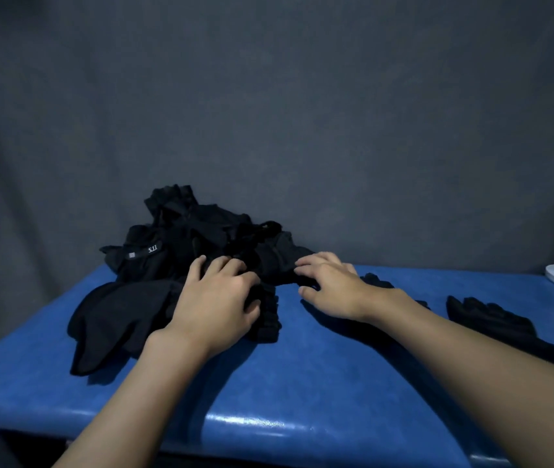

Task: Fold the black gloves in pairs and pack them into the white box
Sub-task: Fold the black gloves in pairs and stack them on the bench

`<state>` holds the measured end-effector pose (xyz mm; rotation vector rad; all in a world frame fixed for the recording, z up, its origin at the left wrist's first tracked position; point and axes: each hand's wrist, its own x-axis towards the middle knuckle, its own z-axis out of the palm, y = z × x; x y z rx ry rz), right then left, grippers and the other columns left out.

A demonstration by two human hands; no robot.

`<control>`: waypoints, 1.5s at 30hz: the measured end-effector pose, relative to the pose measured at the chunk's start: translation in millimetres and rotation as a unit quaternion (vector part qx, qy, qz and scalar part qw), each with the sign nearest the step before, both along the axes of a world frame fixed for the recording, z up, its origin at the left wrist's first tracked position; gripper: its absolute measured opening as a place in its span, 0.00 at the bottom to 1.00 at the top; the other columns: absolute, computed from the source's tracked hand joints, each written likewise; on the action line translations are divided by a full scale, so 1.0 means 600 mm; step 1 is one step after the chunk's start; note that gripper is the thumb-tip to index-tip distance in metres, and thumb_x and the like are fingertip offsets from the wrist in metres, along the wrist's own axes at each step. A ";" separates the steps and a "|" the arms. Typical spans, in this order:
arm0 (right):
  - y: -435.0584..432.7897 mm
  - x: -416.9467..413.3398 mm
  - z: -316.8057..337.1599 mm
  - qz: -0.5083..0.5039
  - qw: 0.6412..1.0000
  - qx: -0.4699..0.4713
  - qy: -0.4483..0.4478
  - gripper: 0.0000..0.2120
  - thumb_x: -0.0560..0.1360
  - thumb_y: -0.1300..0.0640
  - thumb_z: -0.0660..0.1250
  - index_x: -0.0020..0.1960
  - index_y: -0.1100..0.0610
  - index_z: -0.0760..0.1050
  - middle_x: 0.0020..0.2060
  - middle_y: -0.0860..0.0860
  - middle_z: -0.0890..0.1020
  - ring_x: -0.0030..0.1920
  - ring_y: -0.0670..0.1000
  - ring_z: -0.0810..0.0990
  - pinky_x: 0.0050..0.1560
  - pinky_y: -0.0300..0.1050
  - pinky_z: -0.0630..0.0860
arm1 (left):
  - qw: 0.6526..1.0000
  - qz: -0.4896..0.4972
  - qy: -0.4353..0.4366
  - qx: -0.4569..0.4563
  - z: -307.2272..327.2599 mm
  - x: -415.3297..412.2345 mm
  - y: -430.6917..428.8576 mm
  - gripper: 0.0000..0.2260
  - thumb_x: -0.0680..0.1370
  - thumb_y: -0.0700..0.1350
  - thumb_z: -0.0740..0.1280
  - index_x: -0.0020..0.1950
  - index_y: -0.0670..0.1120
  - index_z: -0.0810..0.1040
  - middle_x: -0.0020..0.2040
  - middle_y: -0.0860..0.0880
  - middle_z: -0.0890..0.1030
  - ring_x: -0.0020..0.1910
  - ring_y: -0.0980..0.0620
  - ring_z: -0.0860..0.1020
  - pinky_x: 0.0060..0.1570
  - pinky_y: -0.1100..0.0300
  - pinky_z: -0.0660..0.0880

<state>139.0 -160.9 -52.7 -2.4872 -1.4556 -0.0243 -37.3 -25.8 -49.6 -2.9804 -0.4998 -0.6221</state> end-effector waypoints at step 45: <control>-0.353 -0.009 0.095 -0.044 0.854 0.456 0.245 0.06 0.77 0.65 0.66 0.51 0.56 0.80 0.41 0.49 0.84 0.42 0.43 0.82 0.44 0.37 0.77 | 0.817 -0.220 -0.215 -0.488 0.061 0.148 -0.284 0.22 0.72 0.48 0.76 0.65 0.53 0.76 0.58 0.58 0.80 0.56 0.67 0.78 0.57 0.65 0.76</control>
